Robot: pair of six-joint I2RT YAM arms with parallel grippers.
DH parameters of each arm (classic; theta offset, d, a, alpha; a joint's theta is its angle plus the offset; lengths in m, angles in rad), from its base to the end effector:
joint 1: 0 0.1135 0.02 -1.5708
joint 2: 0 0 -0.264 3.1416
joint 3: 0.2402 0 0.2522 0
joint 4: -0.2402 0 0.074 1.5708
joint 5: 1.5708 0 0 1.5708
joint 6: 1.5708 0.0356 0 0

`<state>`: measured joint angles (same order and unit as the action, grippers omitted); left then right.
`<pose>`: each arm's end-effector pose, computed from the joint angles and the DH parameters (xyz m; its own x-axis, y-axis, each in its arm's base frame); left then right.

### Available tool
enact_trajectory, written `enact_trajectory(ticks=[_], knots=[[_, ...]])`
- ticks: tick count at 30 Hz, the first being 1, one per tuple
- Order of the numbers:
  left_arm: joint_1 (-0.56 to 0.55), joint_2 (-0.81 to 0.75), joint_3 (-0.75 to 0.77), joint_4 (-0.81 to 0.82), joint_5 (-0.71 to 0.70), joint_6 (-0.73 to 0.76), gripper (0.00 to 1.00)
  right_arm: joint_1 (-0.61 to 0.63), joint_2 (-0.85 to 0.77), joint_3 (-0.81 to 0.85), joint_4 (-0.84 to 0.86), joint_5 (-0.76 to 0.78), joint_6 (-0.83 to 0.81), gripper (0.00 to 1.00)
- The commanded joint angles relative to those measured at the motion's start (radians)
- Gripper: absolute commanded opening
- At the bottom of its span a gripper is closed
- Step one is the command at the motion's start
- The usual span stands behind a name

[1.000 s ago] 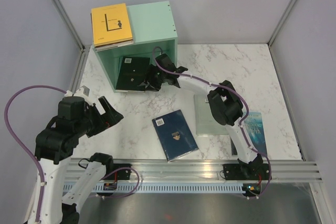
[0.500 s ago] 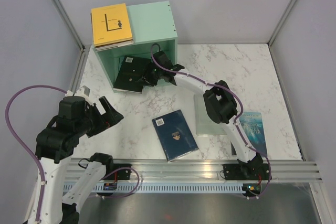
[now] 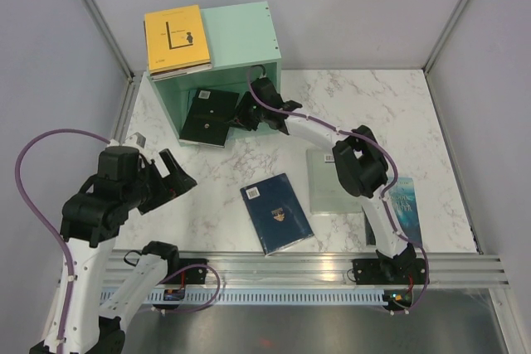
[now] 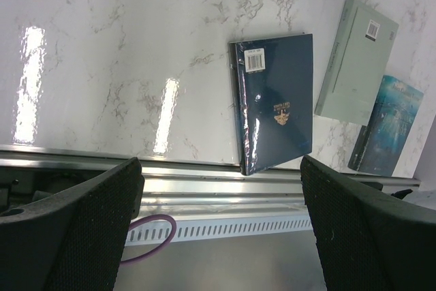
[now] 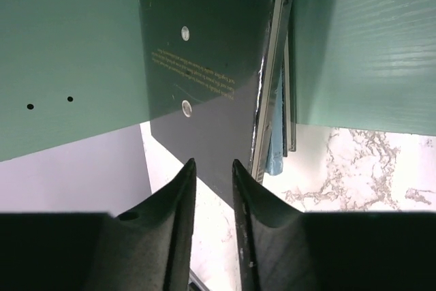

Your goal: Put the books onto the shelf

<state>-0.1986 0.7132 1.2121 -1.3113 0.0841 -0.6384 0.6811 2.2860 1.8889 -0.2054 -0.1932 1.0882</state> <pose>0.0798 -0.0191 0.3766 -0.7224 -0.4603 -0.5160 -0.2207 0.8607 -0.4588 0.4090 0.3403 0.2117 -0.8605 0.4215 -0.2860 0.0462 0.6237 0.7803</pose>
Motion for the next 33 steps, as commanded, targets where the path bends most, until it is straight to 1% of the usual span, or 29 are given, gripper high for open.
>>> enact_trajectory(ticks=[1,2,6,7,12,16,19,23,33], knots=[[-0.001,0.018,-0.003,0.014,-0.006,0.029,1.00,-0.032,-0.040,0.013,0.000,0.133,0.021,0.31],[-0.001,0.025,-0.005,0.014,-0.006,0.029,1.00,-0.031,-0.016,0.027,-0.009,0.139,0.021,0.28],[-0.001,0.035,-0.005,0.014,-0.006,0.029,1.00,-0.031,0.047,0.154,-0.104,0.187,0.006,0.24],[-0.001,0.038,-0.003,0.014,-0.006,0.029,1.00,-0.031,0.058,0.176,-0.148,0.239,0.001,0.24],[-0.001,0.043,-0.005,0.014,-0.006,0.029,1.00,-0.029,0.130,0.315,-0.247,0.323,-0.042,0.24],[0.001,0.058,-0.008,0.014,-0.006,0.029,1.00,-0.029,0.176,0.383,-0.311,0.366,-0.068,0.24],[0.001,0.069,-0.014,0.014,-0.006,0.029,1.00,-0.026,0.202,0.410,-0.321,0.390,-0.088,0.25],[0.001,0.088,-0.022,0.014,-0.006,0.029,1.00,-0.025,0.249,0.444,-0.324,0.402,-0.100,0.30],[0.001,0.117,-0.034,0.014,-0.006,0.029,1.00,-0.025,0.351,0.558,-0.287,0.396,-0.057,0.31]])
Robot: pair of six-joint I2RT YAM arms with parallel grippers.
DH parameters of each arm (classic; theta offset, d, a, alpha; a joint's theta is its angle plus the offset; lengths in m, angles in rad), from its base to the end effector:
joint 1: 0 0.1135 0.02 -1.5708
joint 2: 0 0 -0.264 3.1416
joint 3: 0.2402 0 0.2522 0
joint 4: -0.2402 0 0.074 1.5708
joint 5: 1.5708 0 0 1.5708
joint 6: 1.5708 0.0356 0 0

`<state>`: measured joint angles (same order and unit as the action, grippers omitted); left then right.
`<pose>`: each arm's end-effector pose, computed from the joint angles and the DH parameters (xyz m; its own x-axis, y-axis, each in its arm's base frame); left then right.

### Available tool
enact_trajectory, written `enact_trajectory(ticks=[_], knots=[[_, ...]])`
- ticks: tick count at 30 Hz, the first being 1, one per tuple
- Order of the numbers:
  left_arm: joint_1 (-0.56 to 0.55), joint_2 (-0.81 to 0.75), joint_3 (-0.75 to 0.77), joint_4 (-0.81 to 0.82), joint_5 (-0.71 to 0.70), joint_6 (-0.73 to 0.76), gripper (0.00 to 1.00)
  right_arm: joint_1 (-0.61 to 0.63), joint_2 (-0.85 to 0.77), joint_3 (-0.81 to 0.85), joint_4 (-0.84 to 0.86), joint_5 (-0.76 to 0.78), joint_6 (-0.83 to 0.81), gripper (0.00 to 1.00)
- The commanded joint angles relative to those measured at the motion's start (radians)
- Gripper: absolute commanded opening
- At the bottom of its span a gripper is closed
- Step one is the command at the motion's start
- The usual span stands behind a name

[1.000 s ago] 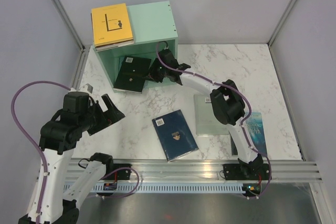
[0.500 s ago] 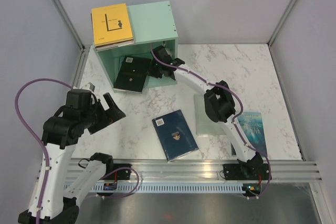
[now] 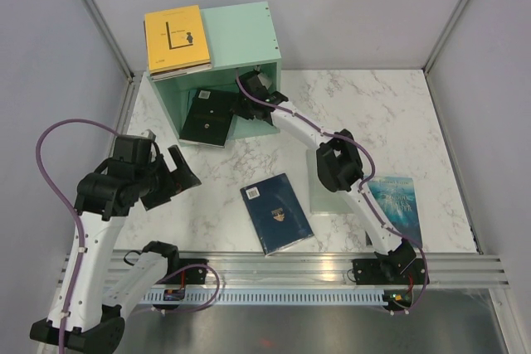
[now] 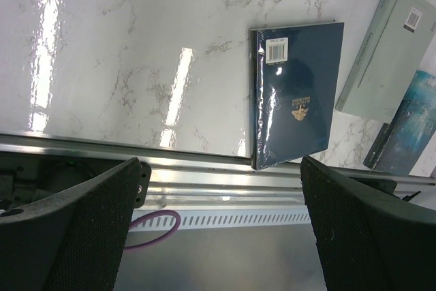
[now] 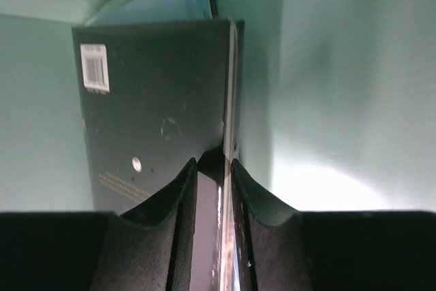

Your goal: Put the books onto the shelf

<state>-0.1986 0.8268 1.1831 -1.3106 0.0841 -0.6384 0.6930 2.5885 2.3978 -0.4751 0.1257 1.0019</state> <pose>0.1103 -0.0253 0.3601 -0.7879 -0.4471 -0.4235 -0.2805 0.8727 -0.3996 0.4510 0.3687 0.1971 -0.7261 0.4835 -0.4889 0.0998 0.7776 0.6208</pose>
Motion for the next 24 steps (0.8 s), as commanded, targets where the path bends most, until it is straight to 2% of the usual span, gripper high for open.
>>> enact_trajectory(ticks=[1,11,14,16,17,24], knots=[[0.001,0.003,-0.005,0.013,-0.006,0.029,1.00,-0.036,0.053,0.057,-0.010,0.074,0.036,0.31],[0.001,0.021,0.006,0.013,-0.006,0.029,1.00,-0.043,0.122,0.069,0.185,-0.023,0.118,0.35],[0.002,0.026,0.004,0.013,-0.006,0.029,1.00,-0.044,0.104,0.052,0.202,-0.011,0.112,0.36],[0.001,0.029,0.007,0.013,-0.006,0.029,1.00,-0.047,0.052,0.018,0.210,0.014,0.098,0.38],[0.001,0.031,0.009,0.067,-0.033,0.076,1.00,-0.050,0.030,-0.029,0.213,0.020,0.078,0.40],[0.001,0.018,-0.011,0.070,-0.032,0.078,1.00,-0.066,-0.201,-0.264,0.228,0.055,-0.015,0.50]])
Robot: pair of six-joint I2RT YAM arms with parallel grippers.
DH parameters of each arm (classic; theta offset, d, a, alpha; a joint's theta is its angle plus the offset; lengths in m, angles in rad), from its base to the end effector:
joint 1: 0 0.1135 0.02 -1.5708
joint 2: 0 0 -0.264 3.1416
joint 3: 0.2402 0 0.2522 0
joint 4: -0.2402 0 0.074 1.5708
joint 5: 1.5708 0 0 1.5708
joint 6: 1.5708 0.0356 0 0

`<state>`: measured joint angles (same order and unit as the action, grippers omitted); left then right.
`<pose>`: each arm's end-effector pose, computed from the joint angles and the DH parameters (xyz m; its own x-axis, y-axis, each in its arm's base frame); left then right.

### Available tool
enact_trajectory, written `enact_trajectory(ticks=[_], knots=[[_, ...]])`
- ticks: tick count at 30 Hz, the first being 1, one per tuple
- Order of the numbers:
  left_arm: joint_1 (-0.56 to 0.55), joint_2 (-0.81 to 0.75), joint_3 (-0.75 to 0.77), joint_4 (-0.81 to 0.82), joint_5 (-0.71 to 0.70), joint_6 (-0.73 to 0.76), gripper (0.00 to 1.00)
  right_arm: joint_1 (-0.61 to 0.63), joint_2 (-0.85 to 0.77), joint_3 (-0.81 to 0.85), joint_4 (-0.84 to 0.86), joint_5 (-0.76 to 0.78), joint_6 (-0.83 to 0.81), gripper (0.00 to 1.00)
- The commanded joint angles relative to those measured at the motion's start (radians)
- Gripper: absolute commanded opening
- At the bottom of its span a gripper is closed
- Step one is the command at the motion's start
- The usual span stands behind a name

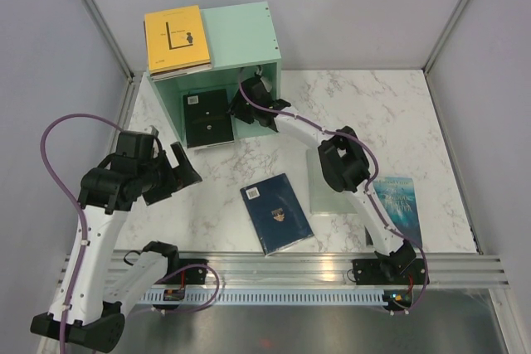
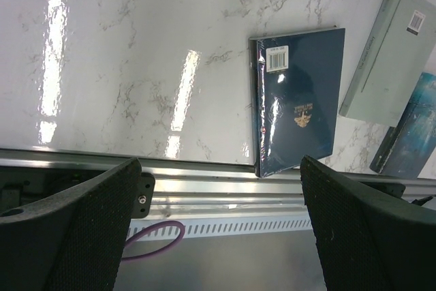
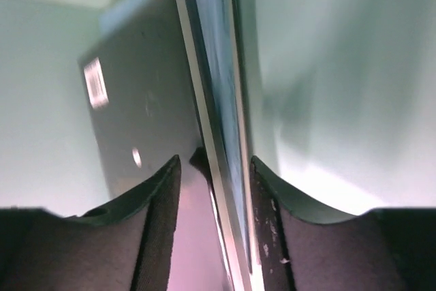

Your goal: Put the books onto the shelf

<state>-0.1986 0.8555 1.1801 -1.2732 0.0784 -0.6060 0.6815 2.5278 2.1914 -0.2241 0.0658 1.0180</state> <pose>0.1207 -0.0271 0.3588 -0.7923 -0.4198 -0.4428 -0.2553 0.8872 -0.3843 0.4516 0.3633 0.1831 -0.7149 0.5136 -0.4745 0.0440 0.7103 0.7025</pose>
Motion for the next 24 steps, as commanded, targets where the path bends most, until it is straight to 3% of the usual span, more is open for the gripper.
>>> enact_trajectory(ticks=[1,4,5,9,12,17,24], knots=[[0.001,-0.013,-0.013,0.032,-0.026,0.046,1.00,-0.053,-0.194,-0.082,-0.023,0.117,-0.053,0.51],[0.001,-0.022,-0.034,0.032,-0.026,0.046,1.00,-0.051,-0.314,-0.201,-0.023,0.121,-0.093,0.54],[0.001,-0.027,-0.039,0.075,0.066,0.055,1.00,-0.051,-0.345,-0.266,-0.029,0.121,-0.107,0.56],[0.001,-0.055,-0.121,0.135,0.158,0.054,1.00,-0.034,-0.521,-0.450,-0.087,0.132,-0.166,0.64],[-0.001,-0.070,-0.245,0.233,0.279,0.026,1.00,-0.030,-0.718,-0.645,-0.155,0.140,-0.196,0.80],[-0.008,-0.056,-0.428,0.414,0.397,-0.041,1.00,-0.030,-0.917,-1.002,-0.207,0.092,-0.239,0.83],[-0.028,0.005,-0.554,0.630,0.419,-0.096,1.00,-0.030,-1.070,-1.214,-0.185,-0.041,-0.286,0.86]])
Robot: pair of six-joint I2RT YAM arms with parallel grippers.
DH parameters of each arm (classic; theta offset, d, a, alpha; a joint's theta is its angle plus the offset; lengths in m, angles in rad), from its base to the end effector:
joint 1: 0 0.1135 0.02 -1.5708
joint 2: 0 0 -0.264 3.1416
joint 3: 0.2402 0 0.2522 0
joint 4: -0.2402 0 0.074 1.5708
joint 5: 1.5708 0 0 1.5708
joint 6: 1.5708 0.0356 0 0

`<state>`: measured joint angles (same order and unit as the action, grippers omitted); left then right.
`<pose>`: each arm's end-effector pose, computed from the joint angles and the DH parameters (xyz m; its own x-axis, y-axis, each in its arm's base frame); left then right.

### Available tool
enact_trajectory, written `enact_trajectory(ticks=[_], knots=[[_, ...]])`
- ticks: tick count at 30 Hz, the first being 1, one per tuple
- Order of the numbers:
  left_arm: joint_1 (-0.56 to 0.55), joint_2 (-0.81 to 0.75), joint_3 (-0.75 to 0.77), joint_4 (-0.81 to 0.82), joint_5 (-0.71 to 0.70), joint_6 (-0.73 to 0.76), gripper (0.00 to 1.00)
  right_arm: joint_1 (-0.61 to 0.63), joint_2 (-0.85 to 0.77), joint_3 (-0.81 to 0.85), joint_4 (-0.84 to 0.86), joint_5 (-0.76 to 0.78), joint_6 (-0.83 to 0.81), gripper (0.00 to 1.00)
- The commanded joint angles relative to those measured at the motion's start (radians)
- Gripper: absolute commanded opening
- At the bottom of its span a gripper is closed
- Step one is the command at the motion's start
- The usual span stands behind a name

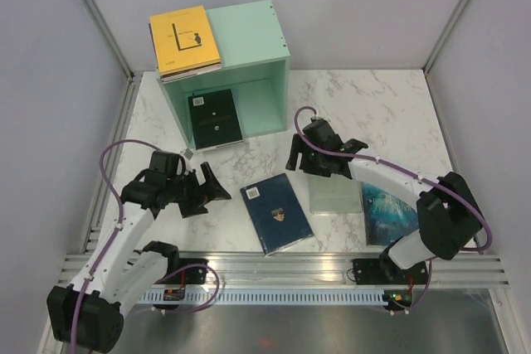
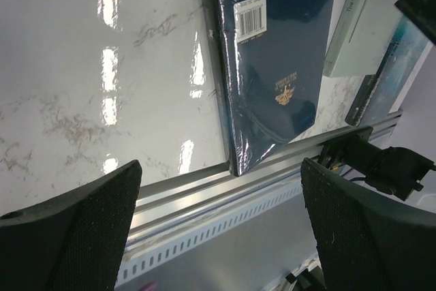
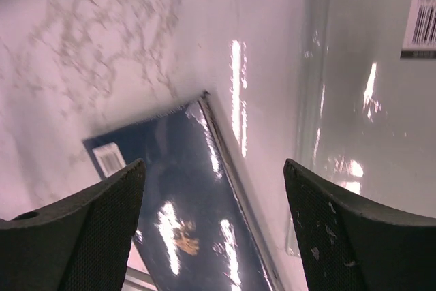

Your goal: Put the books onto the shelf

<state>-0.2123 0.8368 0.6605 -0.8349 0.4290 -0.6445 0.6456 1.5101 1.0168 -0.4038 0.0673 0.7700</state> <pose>0.1448 -0.0464 0.2355 -0.9071 -0.3634 -0.2126 -0.1720 0.7807 -0.6007 0.2542 0.1885 0.2283 -0.8427 0.2348 -0.4845 0.0276 0.9176 0.3966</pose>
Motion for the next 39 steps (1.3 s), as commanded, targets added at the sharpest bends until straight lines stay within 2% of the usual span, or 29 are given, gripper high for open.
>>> enact_trajectory(ticks=[1,3,6,9,11,19,23,24,28,32,34,35,38,39], knots=[[-0.048,0.042,-0.047,0.218,0.051,-0.072,1.00,0.005,-0.066,-0.064,-0.003,-0.063,-0.049,0.87],[-0.108,0.106,-0.074,0.275,0.021,-0.127,1.00,0.005,-0.070,-0.083,0.016,-0.111,-0.060,0.87],[-0.313,0.212,-0.096,0.390,-0.082,-0.213,1.00,0.005,-0.057,-0.127,0.054,-0.178,-0.075,0.87],[-0.387,0.335,-0.143,0.512,-0.124,-0.298,1.00,0.005,-0.048,-0.184,0.112,-0.231,-0.078,0.87],[-0.401,0.381,-0.183,0.598,-0.128,-0.325,1.00,0.005,-0.039,-0.236,0.190,-0.306,-0.064,0.87],[-0.429,0.599,-0.245,0.793,-0.157,-0.388,1.00,0.017,0.031,-0.388,0.293,-0.365,-0.054,0.85],[-0.453,0.715,-0.283,0.969,-0.112,-0.464,1.00,0.057,0.093,-0.435,0.347,-0.389,-0.054,0.84],[-0.460,0.729,-0.298,1.090,-0.093,-0.481,1.00,0.063,0.111,-0.457,0.358,-0.396,-0.045,0.83],[-0.467,0.696,-0.360,1.227,-0.075,-0.550,1.00,0.078,0.118,-0.501,0.391,-0.406,-0.026,0.82],[-0.466,0.547,-0.391,1.183,-0.127,-0.564,0.99,0.077,0.110,-0.524,0.395,-0.414,-0.028,0.82],[-0.466,0.477,-0.391,1.154,-0.144,-0.570,0.98,0.077,0.110,-0.543,0.422,-0.425,-0.014,0.78],[-0.466,0.457,-0.389,1.142,-0.145,-0.570,0.97,0.077,0.111,-0.550,0.431,-0.432,-0.011,0.77],[-0.466,0.394,-0.386,1.108,-0.151,-0.583,0.74,0.078,0.111,-0.566,0.448,-0.434,0.008,0.77],[-0.466,0.378,-0.384,1.097,-0.154,-0.586,0.51,0.077,0.113,-0.566,0.448,-0.435,0.009,0.76]])
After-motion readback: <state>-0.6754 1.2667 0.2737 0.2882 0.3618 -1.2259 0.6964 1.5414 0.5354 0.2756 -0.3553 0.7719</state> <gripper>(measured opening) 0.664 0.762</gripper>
